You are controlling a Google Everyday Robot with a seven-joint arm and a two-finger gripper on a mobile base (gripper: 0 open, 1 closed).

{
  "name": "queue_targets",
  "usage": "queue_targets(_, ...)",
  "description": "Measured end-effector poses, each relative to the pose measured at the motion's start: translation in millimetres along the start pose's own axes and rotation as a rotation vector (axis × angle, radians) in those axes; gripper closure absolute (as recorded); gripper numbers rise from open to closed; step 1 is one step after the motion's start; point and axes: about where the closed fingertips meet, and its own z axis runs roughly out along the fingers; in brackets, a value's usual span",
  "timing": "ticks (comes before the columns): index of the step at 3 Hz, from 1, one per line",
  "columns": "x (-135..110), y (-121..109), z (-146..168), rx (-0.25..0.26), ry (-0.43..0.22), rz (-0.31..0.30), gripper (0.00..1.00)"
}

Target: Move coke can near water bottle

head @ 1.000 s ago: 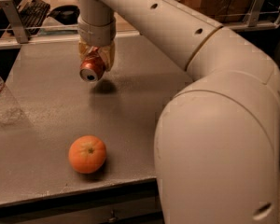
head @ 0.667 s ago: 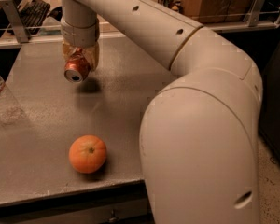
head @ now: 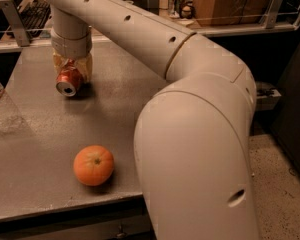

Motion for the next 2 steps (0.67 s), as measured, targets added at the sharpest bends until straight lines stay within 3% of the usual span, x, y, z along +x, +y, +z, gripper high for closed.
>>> queue_targets(2, -8, -23, 1, 0.057, -0.028, -0.011, 1.0)
